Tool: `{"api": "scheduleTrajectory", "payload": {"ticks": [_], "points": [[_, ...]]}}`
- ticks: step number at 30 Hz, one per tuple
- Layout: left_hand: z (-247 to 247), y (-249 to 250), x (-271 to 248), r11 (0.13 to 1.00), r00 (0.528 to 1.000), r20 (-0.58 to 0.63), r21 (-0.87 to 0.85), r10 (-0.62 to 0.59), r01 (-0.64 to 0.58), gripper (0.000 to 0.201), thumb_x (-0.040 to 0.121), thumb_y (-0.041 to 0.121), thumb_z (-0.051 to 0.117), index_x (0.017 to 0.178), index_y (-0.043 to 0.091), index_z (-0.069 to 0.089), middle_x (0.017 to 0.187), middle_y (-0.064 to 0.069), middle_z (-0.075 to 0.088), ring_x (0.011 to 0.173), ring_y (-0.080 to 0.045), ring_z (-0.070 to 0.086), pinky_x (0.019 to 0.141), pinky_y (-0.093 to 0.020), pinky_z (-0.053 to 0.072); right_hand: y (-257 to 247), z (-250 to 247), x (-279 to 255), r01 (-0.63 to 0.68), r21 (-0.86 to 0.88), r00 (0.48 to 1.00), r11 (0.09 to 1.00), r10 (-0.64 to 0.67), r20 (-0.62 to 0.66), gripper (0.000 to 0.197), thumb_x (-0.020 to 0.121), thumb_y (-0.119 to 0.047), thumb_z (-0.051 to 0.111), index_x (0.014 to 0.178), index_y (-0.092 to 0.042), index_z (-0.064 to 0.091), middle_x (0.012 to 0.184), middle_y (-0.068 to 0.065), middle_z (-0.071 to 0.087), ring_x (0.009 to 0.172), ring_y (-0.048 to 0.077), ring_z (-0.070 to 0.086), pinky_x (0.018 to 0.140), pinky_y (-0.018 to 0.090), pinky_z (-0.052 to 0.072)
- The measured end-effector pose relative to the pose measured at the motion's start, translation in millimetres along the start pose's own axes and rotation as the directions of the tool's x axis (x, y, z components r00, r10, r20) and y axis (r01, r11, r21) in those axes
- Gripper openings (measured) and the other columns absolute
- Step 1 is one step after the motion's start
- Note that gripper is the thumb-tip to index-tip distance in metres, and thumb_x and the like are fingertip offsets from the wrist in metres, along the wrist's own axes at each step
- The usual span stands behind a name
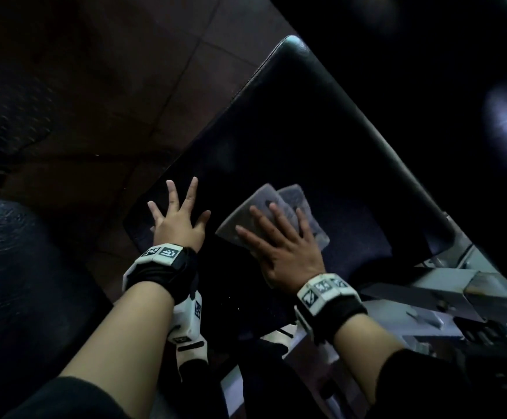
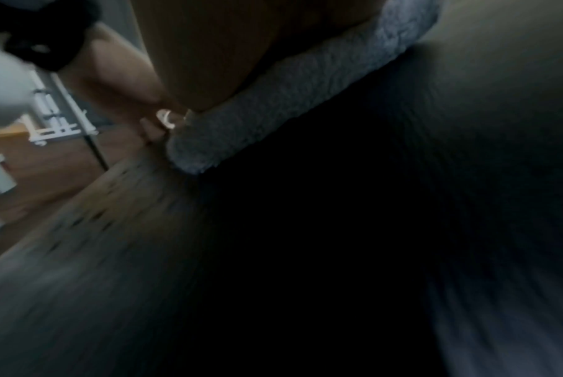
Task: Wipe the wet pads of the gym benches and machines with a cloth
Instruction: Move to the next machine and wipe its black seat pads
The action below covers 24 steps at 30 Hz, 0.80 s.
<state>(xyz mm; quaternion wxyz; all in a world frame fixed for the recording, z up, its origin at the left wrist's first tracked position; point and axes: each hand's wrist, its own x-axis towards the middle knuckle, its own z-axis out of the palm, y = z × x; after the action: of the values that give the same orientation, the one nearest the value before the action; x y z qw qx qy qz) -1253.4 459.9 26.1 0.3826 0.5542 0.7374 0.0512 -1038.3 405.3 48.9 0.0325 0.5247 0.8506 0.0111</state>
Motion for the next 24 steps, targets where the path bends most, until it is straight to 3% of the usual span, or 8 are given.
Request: {"api": "scheduleTrajectory", "payload": {"ticks": [4, 8, 11, 15, 21, 24], "points": [[0, -2, 1, 1.0, 1.0, -0.019, -0.014, 0.008, -0.009, 0.071, 0.092, 0.053, 0.048, 0.13, 0.068, -0.01, 0.158, 0.019, -0.012, 0.145, -0.037, -0.01, 0.099, -0.062, 0.039, 38, -15, 11, -0.113, -0.035, 0.993, 0.993, 0.111, -0.046, 0.053, 0.09, -0.044, 0.05, 0.141, -0.043, 0.038, 0.154, -0.006, 0.026, 0.144, 0.024, 0.021, 0.114, 0.056, 0.011], [1, -2, 0, 1.0, 0.999, -0.034, -0.027, 0.009, -0.01, 0.071, 0.092, 0.051, 0.049, 0.128, 0.068, -0.01, 0.158, 0.018, -0.011, 0.145, -0.036, -0.011, 0.101, -0.062, 0.038, 68, -24, -31, -0.176, -0.085, 0.984, 0.981, 0.174, -0.028, 0.056, 0.089, -0.046, 0.044, 0.144, -0.043, 0.032, 0.156, -0.003, 0.023, 0.144, 0.027, 0.017, 0.114, 0.057, 0.008], [1, -1, -1, 0.999, 1.0, -0.031, -0.038, 0.004, -0.006, 0.071, 0.093, 0.05, 0.049, 0.131, 0.067, -0.008, 0.158, 0.018, -0.011, 0.145, -0.036, -0.012, 0.103, -0.062, 0.035, 57, -18, -75, -0.202, -0.096, 0.979, 0.975, 0.203, 0.002, 0.059, 0.086, -0.045, 0.043, 0.144, -0.041, 0.032, 0.156, -0.001, 0.023, 0.144, 0.03, 0.015, 0.112, 0.061, 0.01], [2, 1, 0, 1.0, 1.0, -0.028, -0.031, -0.001, 0.0, 0.069, 0.093, 0.048, 0.049, 0.138, 0.062, -0.002, 0.159, 0.017, -0.011, 0.145, -0.037, -0.012, 0.104, -0.063, 0.033, 9, 2, -102, -0.11, -0.073, 0.992, 0.991, 0.114, 0.058, 0.058, 0.085, -0.039, 0.046, 0.143, -0.039, 0.036, 0.155, 0.001, 0.026, 0.143, 0.033, 0.017, 0.11, 0.064, 0.014], [1, 1, 1, 0.999, 1.0, -0.025, -0.038, -0.004, 0.003, 0.07, 0.093, 0.048, 0.05, 0.137, 0.063, -0.003, 0.158, 0.017, -0.011, 0.145, -0.037, -0.012, 0.105, -0.064, 0.031, -19, 8, -39, 0.01, 0.008, 0.999, 1.0, -0.01, 0.048, 0.055, 0.09, -0.04, 0.045, 0.144, -0.043, 0.031, 0.156, -0.004, 0.023, 0.145, 0.024, 0.014, 0.112, 0.058, 0.013], [2, -1, 1, 0.999, 1.0, -0.021, -0.053, -0.002, 0.001, 0.071, 0.093, 0.048, 0.051, 0.133, 0.067, -0.005, 0.158, 0.018, -0.012, 0.145, -0.036, -0.013, 0.105, -0.064, 0.031, 3, 0, -7, -0.042, 0.004, 0.999, 0.999, 0.042, 0.003, 0.055, 0.09, -0.04, 0.052, 0.142, -0.044, 0.035, 0.154, -0.006, 0.027, 0.144, 0.023, 0.018, 0.113, 0.056, 0.013]]}}
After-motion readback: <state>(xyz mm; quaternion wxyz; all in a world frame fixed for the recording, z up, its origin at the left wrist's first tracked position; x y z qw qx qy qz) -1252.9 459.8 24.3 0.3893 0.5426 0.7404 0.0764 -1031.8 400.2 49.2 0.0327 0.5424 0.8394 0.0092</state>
